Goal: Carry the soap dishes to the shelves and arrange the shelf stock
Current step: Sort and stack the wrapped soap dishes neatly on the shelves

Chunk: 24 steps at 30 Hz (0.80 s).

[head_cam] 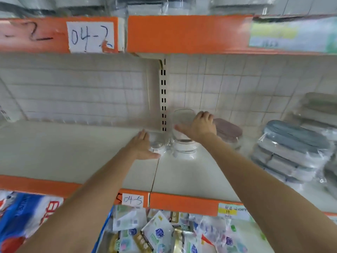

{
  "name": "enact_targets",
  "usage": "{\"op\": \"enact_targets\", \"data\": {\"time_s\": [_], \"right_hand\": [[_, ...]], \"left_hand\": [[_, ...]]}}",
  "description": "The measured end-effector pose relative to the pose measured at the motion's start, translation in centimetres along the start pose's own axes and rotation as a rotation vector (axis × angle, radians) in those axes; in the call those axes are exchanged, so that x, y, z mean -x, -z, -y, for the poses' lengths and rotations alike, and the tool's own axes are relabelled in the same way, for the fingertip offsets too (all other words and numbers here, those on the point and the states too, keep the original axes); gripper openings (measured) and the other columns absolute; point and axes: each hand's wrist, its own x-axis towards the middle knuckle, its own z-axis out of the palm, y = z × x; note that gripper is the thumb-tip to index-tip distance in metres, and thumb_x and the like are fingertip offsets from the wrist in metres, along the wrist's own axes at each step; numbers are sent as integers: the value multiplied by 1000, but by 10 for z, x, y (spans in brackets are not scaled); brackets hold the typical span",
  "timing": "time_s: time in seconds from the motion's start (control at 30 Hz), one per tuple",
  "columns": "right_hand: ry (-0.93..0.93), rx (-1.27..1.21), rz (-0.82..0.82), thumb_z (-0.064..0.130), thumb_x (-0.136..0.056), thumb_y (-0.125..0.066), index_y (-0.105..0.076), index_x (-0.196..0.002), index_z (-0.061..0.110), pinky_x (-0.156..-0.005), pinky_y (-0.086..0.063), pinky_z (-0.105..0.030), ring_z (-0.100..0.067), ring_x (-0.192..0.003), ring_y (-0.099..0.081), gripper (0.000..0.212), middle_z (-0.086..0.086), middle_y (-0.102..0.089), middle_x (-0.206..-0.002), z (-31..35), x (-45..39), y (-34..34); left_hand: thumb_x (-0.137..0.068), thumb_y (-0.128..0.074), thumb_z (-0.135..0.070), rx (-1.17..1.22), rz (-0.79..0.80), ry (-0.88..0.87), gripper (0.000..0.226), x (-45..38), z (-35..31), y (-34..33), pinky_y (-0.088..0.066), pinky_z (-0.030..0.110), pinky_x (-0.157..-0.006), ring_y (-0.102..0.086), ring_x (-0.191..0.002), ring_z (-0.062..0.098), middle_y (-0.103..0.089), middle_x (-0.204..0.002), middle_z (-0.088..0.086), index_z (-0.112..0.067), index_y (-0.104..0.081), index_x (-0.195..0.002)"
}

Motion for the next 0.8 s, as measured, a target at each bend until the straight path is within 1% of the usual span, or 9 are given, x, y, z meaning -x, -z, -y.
{"op": "enact_targets", "data": {"time_s": [0.07, 0.17, 0.23, 0.3, 0.4, 0.5, 0.6, 0.7, 0.8], "right_hand": [[2, -25, 21, 77, -74, -49, -17, -146, -5, -112, -22, -41, -34, -138, -20, 114, -19, -26, -147, 5, -8, -3], [-3, -31, 118, 71, -77, -52, -16, -146, -4, -112, -21, -42, -35, -138, -18, 108, -20, -23, -147, 10, -10, 3], [-18, -13, 176, 65, -78, -57, -10, -147, -4, -113, -19, -41, -34, -139, -16, 107, -19, -20, -148, 13, -7, 9], [-28, -10, 188, 62, -77, -59, -6, -147, -3, -113, -19, -40, -33, -138, -17, 110, -17, -20, -148, 15, -4, 7], [0, 13, 99, 62, -76, -62, -13, -145, -3, -111, -23, -38, -32, -135, -23, 107, -18, -25, -145, 14, 3, -2], [26, 10, 46, 56, -80, -62, -18, -142, -4, -109, -25, -37, -32, -131, -27, 96, -18, -29, -141, 10, 9, -1], [33, 34, 82, 56, -78, -63, -22, -140, -2, -108, -25, -36, -31, -129, -30, 95, -16, -32, -140, 11, 25, 5], [50, 19, 116, 57, -77, -64, -25, -139, -1, -108, -23, -37, -31, -130, -30, 93, -15, -33, -139, 15, 55, 14], [50, 18, 204, 58, -77, -64, -25, -139, -1, -110, -23, -37, -31, -132, -27, 95, -16, -31, -140, 19, 88, 23]], "left_hand": [[-84, -60, -59, -60, 11, 13, 110, -5, 1, -6, -7, 31, -120, 6, -148, 25, 9, -160, 14, 0, 5, -151], [-77, -68, -54, -130, 21, 10, 112, 0, 3, 4, -23, 35, -115, -11, -142, 30, -12, -152, 15, -1, -3, -151], [-72, -72, -57, -168, 47, 18, 109, 5, 4, 12, -27, 36, -112, -18, -135, 31, -20, -143, 16, -2, -17, -148], [-69, -74, -57, -169, 53, 18, 101, 7, 4, 12, -26, 35, -111, -21, -133, 31, -24, -139, 16, -3, -28, -140], [-69, -76, -54, -128, 83, 16, 103, 11, 2, 6, -24, 34, -113, -26, -135, 31, -30, -143, 16, -2, -25, -141], [-67, -77, -57, -89, 55, 2, 101, 18, 0, 13, -29, 33, -108, -37, -128, 29, -40, -137, 13, -2, -31, -139], [-64, -79, -58, -42, 5, 3, 100, 39, -4, 20, -34, 33, -104, -37, -125, 27, -41, -134, 10, -4, -34, -136], [-66, -77, -59, -28, -27, -15, 100, 71, -7, 27, -32, 32, -105, -36, -126, 25, -39, -135, 9, -5, -33, -137], [-66, -75, -63, -22, 4, -49, 102, 106, -5, 34, -31, 31, -106, -36, -125, 25, -40, -134, 9, -4, -33, -137]]}}
